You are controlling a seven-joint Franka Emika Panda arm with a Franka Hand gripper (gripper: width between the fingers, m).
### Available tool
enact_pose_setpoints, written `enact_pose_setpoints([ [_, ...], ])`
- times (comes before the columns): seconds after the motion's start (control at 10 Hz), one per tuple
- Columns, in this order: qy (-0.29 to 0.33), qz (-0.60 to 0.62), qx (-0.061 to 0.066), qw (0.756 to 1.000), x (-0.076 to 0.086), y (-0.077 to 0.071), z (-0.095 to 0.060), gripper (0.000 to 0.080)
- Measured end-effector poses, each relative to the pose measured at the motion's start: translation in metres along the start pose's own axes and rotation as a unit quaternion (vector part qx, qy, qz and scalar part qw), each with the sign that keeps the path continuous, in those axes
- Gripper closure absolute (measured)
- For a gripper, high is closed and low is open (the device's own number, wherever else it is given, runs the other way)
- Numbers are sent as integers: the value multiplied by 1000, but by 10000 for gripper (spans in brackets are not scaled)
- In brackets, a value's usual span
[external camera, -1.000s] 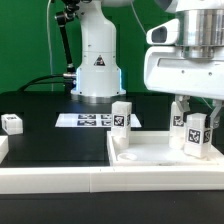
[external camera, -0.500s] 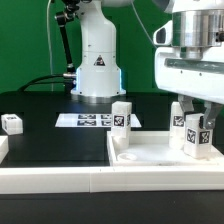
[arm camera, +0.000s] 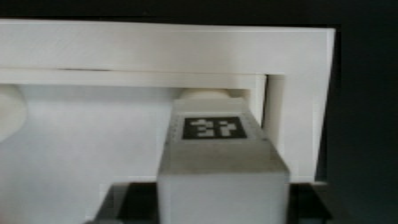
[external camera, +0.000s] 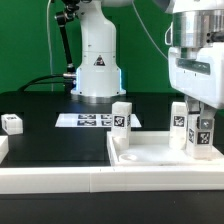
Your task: Assemble square table
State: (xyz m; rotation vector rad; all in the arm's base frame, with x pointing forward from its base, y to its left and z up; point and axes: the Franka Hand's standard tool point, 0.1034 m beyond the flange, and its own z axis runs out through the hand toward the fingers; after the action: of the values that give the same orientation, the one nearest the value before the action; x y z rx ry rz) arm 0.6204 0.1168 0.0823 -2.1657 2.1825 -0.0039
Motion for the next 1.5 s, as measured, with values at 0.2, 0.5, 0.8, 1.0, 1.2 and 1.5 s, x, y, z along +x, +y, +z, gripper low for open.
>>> enact_pose_setpoints([
  [0.2, 0, 0, 0, 1000, -1, 0, 1, 318],
  [0.5, -1, -56, -4, 998, -3, 0, 0, 162],
  [0.8, -1, -190, -2, 982, -7, 0, 2, 152],
  [1.0, -1, -245, -2, 970, -6, 0, 2, 151],
  [1.2, -1, -339, -4, 941, -7, 0, 1, 151],
  [1.5, -2, -464, -4, 886, -6, 0, 1, 151],
])
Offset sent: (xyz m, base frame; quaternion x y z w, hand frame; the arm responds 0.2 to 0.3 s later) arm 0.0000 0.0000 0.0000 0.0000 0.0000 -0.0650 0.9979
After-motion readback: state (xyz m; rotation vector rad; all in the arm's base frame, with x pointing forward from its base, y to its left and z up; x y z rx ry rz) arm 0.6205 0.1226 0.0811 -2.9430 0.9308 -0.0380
